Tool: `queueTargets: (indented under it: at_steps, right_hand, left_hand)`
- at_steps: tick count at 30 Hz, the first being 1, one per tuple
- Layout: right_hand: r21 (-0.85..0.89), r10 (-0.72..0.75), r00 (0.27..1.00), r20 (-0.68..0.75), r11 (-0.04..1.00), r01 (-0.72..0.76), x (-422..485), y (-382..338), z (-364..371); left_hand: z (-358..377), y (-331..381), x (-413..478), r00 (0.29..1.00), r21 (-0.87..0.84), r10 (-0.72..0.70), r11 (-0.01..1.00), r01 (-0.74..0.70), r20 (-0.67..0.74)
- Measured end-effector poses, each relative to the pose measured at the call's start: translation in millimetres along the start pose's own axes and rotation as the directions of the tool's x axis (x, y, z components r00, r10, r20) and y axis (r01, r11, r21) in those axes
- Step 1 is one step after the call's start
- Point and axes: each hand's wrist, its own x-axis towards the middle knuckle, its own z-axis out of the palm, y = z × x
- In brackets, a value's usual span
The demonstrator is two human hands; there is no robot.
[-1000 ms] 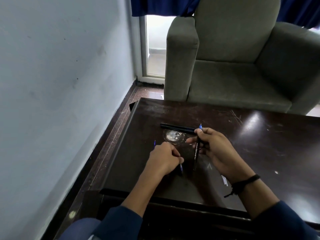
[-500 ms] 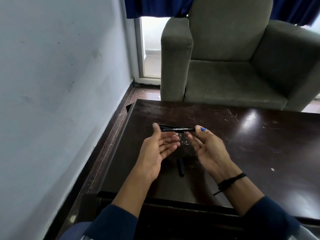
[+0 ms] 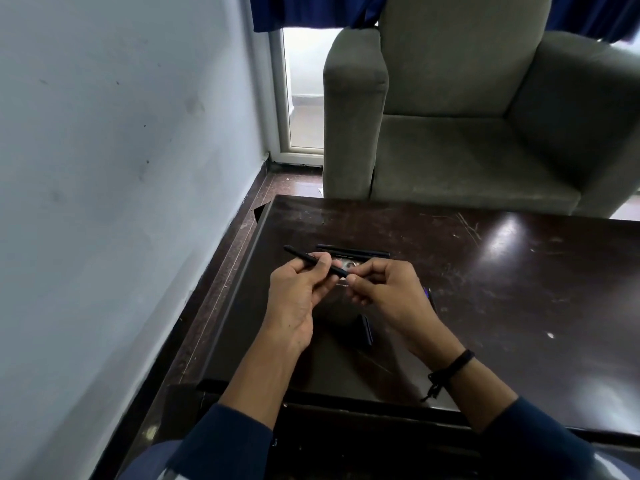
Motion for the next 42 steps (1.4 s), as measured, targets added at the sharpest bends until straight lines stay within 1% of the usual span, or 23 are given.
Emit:
queueTargets:
  at_steps: [2, 4, 6, 7, 8, 9, 11, 12, 14, 16, 19, 20, 23, 26, 32, 35, 40, 42]
  right_hand:
    - [-0.238, -0.132, 0.988, -0.084, 0.965, 0.108, -0.3, 4.4, 1.7]
    - [-0.442, -0.291, 0.948, -0.127, 0.872, 0.209, -6.2, 5.3, 6.0]
    - [-0.567, -0.45, 0.886, -0.113, 0.761, 0.315, -10.7, 6.1, 10.5]
    - [-0.583, -0.49, 0.866, -0.102, 0.734, 0.347, -11.2, 6.8, 12.1]
    - [-0.559, -0.484, 0.869, -0.099, 0.75, 0.354, -9.8, 7.5, 13.3]
    - [-0.505, -0.432, 0.897, -0.096, 0.798, 0.33, -8.1, 6.9, 13.4]
    - [-0.342, -0.27, 0.96, -0.071, 0.911, 0.231, -3.9, 6.7, 11.9]
    - [-0.256, -0.206, 0.977, -0.062, 0.949, 0.184, -2.7, 5.7, 11.2]
    - [-0.152, -0.162, 0.985, -0.064, 0.977, 0.151, -2.0, 5.1, 9.7]
    - [-0.145, -0.182, 0.98, -0.08, 0.975, 0.169, -2.0, 7.2, 9.4]
    - [-0.239, -0.24, 0.964, -0.116, 0.949, 0.208, -0.7, 9.0, 8.9]
    - [-0.246, -0.248, 0.962, -0.118, 0.945, 0.213, -1.0, 8.3, 9.7]
    - [-0.232, -0.214, 0.972, -0.093, 0.954, 0.188, -0.8, 9.3, 10.5]
    - [-0.135, -0.156, 0.981, -0.114, 0.981, 0.14, -1.0, 8.9, 10.8]
    - [-0.205, -0.213, 0.971, -0.108, 0.961, 0.187, 0.7, 10.5, 8.2]
    - [-0.233, -0.206, 0.976, -0.077, 0.955, 0.183, 2.9, 12.7, 8.0]
    - [-0.172, -0.165, 0.982, -0.091, 0.974, 0.148, 1.1, 12.2, 11.5]
    - [-0.19, -0.182, 0.978, -0.097, 0.968, 0.161, 1.2, 12.4, 11.2]
  left_hand:
    - [1.0, -2.1, -0.1, 1.0, -0.013, -0.018, 1.0, 0.017, -0.025]
    - [0.9, -3.1, 0.2, 0.998, -0.033, -0.042, 0.999, 0.04, -0.056]
    - [-0.4, -2.6, 0.5, 0.995, -0.05, -0.061, 0.997, 0.057, -0.074]
    - [-1.3, -1.7, 0.7, 0.995, -0.059, -0.066, 0.996, 0.061, -0.08]
    - [-2.3, -0.8, 1.3, 0.994, -0.067, -0.067, 0.996, 0.062, -0.086]
    - [-3.0, 0.4, 2.0, 0.993, -0.076, -0.069, 0.995, 0.062, -0.092]
    - [-4.2, 1.9, 3.5, 0.993, -0.102, -0.074, 0.993, 0.065, -0.092]
    - [-4.8, 2.4, 4.3, 0.994, -0.108, -0.072, 0.992, 0.062, -0.087]
    - [-4.9, 2.3, 4.6, 0.995, -0.106, -0.061, 0.993, 0.052, -0.084]
    - [-4.0, 1.2, 3.4, 0.995, -0.089, -0.058, 0.995, 0.05, -0.086]
    - [-3.1, 0.9, 2.2, 0.994, -0.085, -0.061, 0.995, 0.054, -0.087]
    - [-3.5, 1.1, 2.4, 0.994, -0.091, -0.062, 0.994, 0.054, -0.086]
    - [-5.3, 2.6, 3.3, 0.994, -0.093, -0.059, 0.994, 0.051, -0.087]
    - [-6.3, 2.7, 4.1, 0.995, -0.091, -0.049, 0.995, 0.041, -0.092]
    - [-4.7, 0.9, 3.8, 0.994, -0.074, -0.053, 0.996, 0.046, -0.094]
    - [-5.2, 1.7, 3.9, 0.994, -0.076, -0.054, 0.996, 0.047, -0.094]
    - [-5.5, 0.8, 5.0, 0.994, -0.062, -0.049, 0.997, 0.043, -0.099]
    - [-4.7, 0.8, 4.3, 0.994, -0.057, -0.052, 0.997, 0.047, -0.098]
